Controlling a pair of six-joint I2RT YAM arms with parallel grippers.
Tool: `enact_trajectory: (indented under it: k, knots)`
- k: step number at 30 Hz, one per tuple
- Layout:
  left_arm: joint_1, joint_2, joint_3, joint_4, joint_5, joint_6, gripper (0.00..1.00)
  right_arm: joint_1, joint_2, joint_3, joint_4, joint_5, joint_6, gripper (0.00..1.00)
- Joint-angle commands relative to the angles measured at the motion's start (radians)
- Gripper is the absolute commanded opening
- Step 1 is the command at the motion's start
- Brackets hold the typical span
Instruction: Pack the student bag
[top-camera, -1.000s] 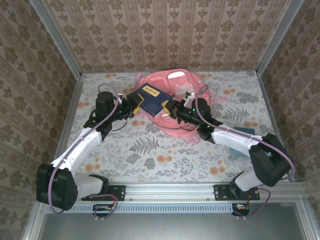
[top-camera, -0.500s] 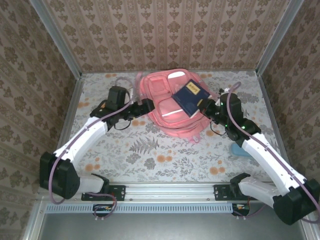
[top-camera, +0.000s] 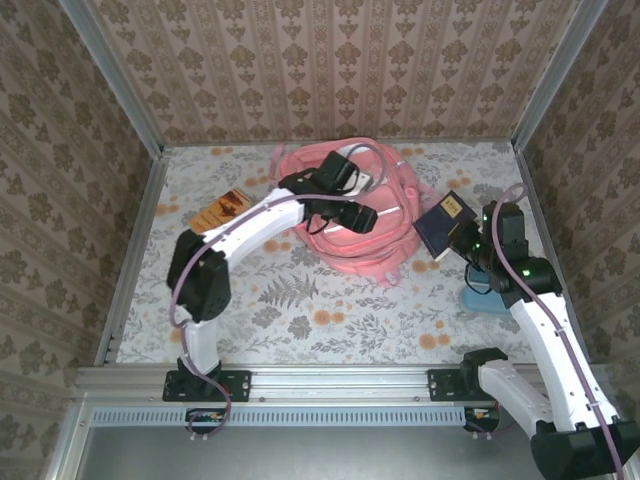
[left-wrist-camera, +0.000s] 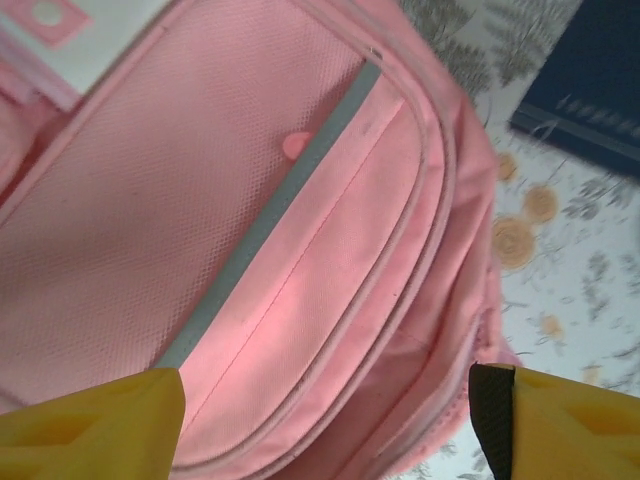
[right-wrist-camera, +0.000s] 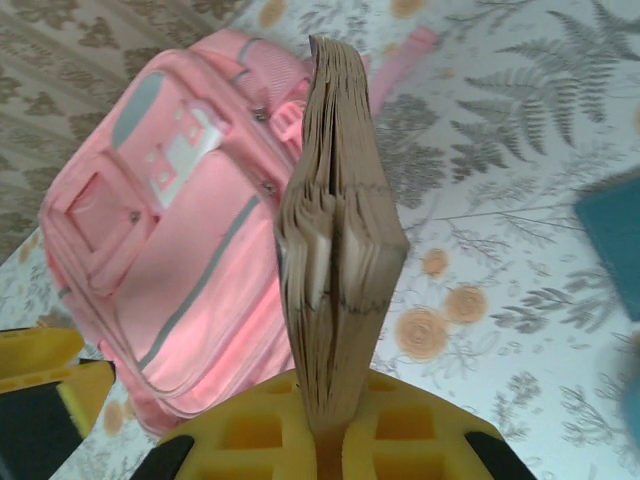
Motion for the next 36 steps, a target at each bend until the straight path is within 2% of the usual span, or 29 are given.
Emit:
enact_trajectory:
  k: [1, 4, 7, 10, 17, 22, 30, 36]
  knots:
    - [-0.027, 0.080, 0.107, -0.164, -0.077, 0.116, 0.78, -0.051, -0.031, 0.013, -0.039, -0.028, -0.031, 0.02]
    - [-0.047, 0.166, 0.191, -0.200, -0.108, 0.151, 0.77, -0.080, -0.037, 0.001, -0.045, -0.055, -0.031, 0.02]
    - [-0.063, 0.254, 0.282, -0.255, -0.147, 0.177, 0.68, -0.096, -0.043, -0.012, -0.038, -0.075, -0.022, 0.02]
    - [-0.072, 0.313, 0.333, -0.280, -0.195, 0.191, 0.63, -0.101, -0.046, -0.024, -0.028, -0.091, -0.013, 0.02]
    - [-0.071, 0.362, 0.355, -0.284, -0.214, 0.215, 0.58, -0.106, -0.046, -0.046, -0.008, -0.126, 0.005, 0.02]
    - [-0.073, 0.381, 0.372, -0.308, -0.227, 0.221, 0.47, -0.106, -0.042, -0.056, 0.003, -0.144, 0.018, 0.02]
    - [-0.073, 0.292, 0.385, -0.300, -0.266, 0.227, 0.14, -0.107, -0.044, -0.038, -0.005, -0.163, 0.020, 0.03]
    - [-0.073, 0.127, 0.332, -0.175, -0.349, 0.221, 0.09, -0.106, -0.072, 0.006, -0.040, -0.166, 0.010, 0.03]
